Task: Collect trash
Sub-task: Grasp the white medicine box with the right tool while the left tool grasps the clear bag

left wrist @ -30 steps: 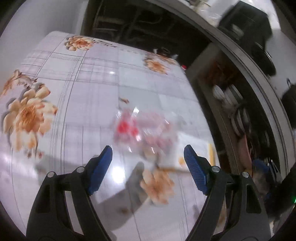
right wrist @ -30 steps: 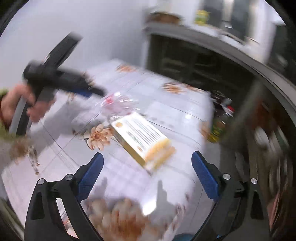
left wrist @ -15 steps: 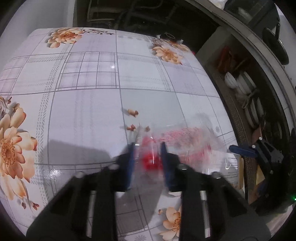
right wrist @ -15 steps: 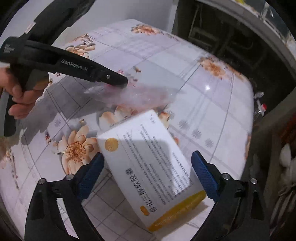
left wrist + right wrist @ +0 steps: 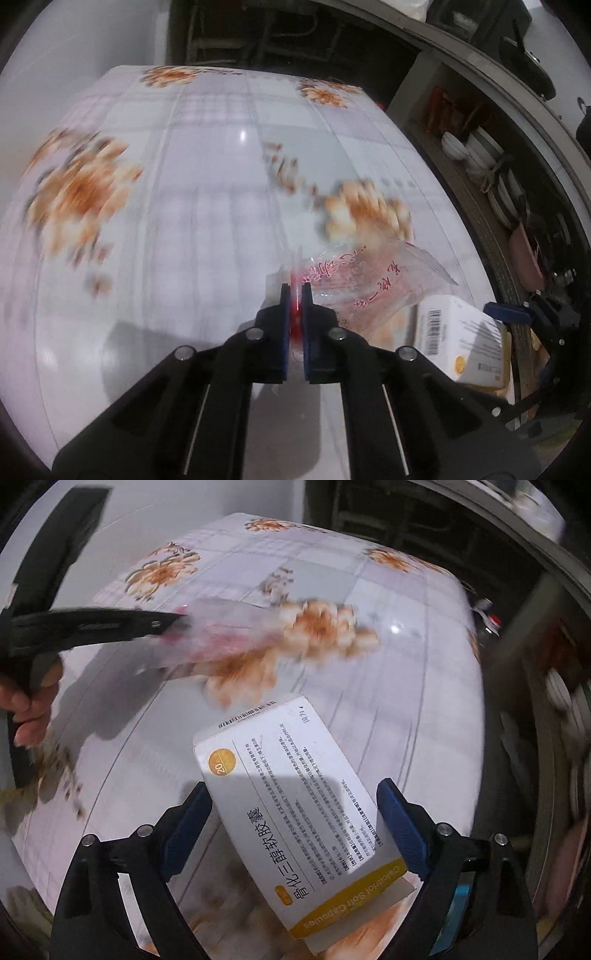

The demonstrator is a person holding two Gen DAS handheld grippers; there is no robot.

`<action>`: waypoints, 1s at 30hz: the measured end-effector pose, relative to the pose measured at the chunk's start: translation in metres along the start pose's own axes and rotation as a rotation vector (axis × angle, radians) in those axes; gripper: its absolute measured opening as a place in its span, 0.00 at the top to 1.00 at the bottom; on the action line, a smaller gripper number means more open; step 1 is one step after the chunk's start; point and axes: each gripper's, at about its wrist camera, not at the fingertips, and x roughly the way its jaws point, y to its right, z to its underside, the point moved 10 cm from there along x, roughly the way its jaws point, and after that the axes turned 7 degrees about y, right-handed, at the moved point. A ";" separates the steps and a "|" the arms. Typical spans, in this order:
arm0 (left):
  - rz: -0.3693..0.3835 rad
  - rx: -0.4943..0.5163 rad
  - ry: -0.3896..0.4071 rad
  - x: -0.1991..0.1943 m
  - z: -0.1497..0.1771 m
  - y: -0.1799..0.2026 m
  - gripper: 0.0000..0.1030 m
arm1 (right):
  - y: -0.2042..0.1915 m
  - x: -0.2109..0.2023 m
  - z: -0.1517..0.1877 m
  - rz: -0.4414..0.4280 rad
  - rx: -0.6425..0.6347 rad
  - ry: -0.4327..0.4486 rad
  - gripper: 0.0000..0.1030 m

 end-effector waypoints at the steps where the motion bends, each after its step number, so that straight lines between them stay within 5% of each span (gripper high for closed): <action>1: -0.003 -0.002 0.000 -0.007 0.010 -0.002 0.96 | -0.006 -0.008 0.013 0.019 0.002 0.006 0.15; 8: -0.015 -0.113 -0.007 -0.071 0.094 -0.008 0.90 | -0.043 -0.051 0.077 0.057 0.056 0.025 0.15; 15: 0.109 -0.209 -0.040 -0.119 0.148 0.016 0.54 | -0.056 -0.072 0.100 0.007 0.184 0.054 0.15; 19: 0.151 -0.159 0.029 -0.139 0.141 0.026 0.43 | -0.055 -0.075 0.104 -0.024 0.243 0.063 0.15; 26: 0.028 -0.068 0.140 -0.126 0.099 0.010 0.44 | -0.056 -0.077 0.107 -0.002 0.263 0.068 0.15; 30: -0.051 -0.024 0.091 -0.101 0.099 0.004 0.54 | -0.057 -0.076 0.107 0.016 0.260 0.067 0.15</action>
